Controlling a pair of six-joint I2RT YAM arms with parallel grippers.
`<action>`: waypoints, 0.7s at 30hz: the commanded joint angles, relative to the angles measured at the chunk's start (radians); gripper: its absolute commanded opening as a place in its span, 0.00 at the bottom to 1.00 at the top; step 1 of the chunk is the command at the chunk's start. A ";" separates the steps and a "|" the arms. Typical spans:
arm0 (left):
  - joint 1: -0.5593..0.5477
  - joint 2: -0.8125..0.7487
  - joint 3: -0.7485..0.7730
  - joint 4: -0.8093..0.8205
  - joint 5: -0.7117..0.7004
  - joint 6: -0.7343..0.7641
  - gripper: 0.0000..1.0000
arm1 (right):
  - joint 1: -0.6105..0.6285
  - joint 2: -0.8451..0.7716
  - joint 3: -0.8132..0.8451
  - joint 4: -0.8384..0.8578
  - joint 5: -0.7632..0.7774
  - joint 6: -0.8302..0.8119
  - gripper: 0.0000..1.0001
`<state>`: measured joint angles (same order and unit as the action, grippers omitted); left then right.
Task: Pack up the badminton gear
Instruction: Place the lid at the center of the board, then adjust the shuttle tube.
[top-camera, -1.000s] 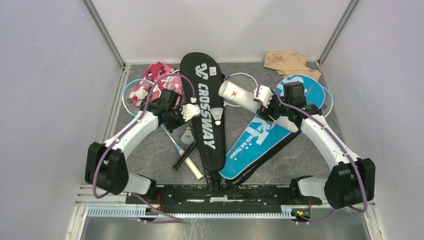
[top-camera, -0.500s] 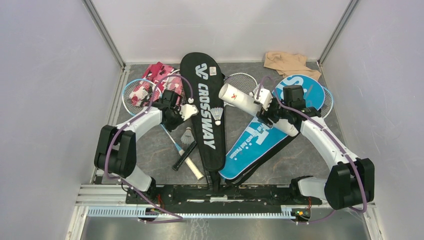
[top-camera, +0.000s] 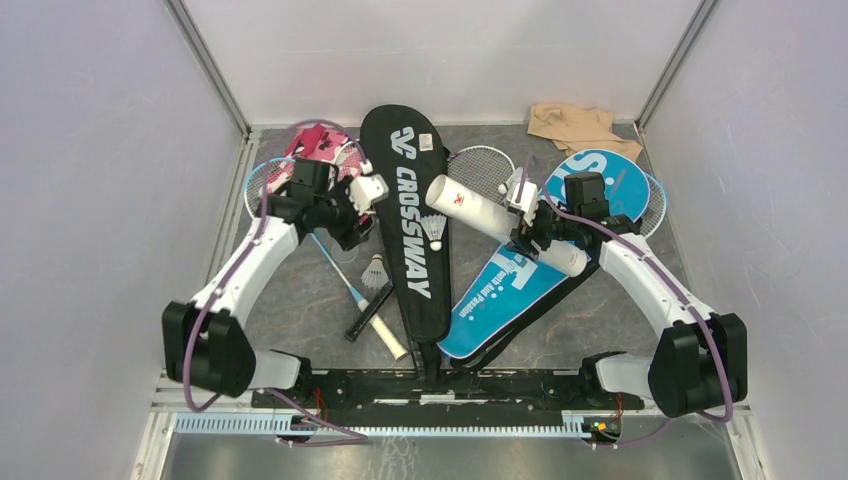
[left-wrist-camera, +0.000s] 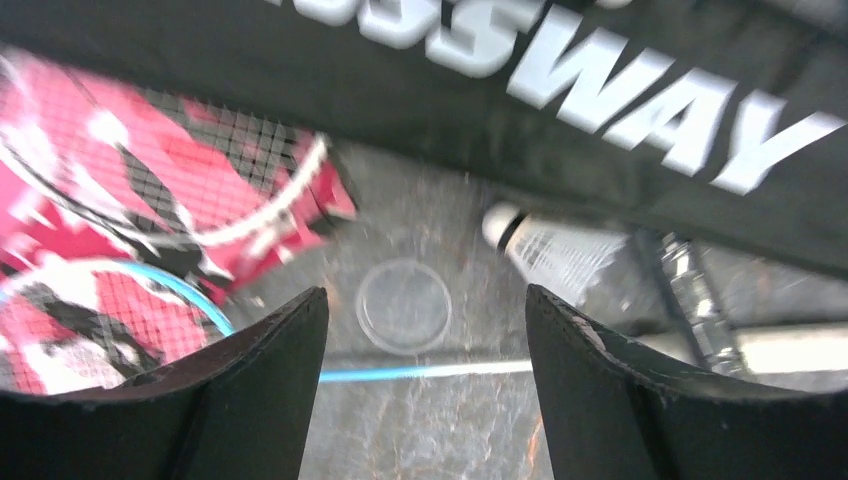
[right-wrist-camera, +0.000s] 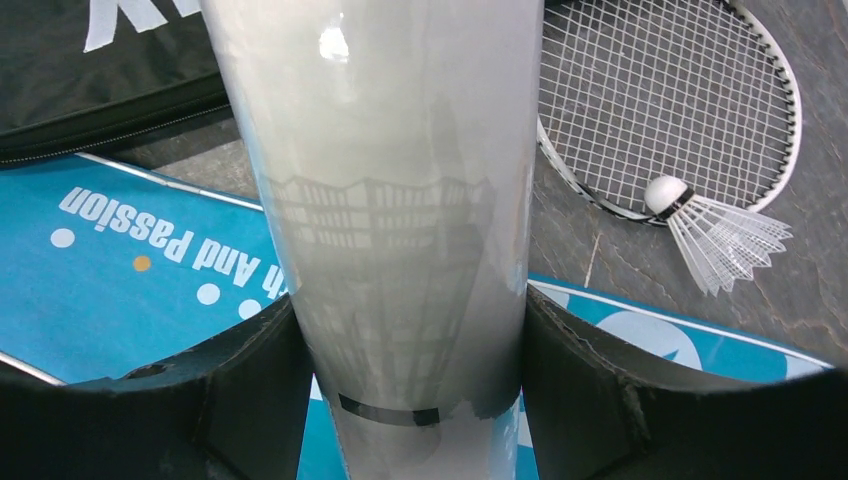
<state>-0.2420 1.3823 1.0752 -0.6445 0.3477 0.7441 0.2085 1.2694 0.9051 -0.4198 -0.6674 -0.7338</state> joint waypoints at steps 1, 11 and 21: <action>-0.006 -0.125 0.130 -0.015 0.311 -0.110 0.77 | -0.002 0.013 0.009 0.015 -0.108 -0.028 0.20; -0.162 -0.119 0.272 -0.002 0.537 -0.191 0.66 | -0.001 0.062 0.043 -0.045 -0.203 -0.095 0.20; -0.206 -0.049 0.231 0.062 0.545 -0.207 0.64 | -0.001 0.055 0.034 -0.046 -0.207 -0.098 0.20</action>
<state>-0.4355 1.3174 1.3159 -0.6437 0.8463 0.5865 0.2085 1.3346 0.9066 -0.4610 -0.8299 -0.8238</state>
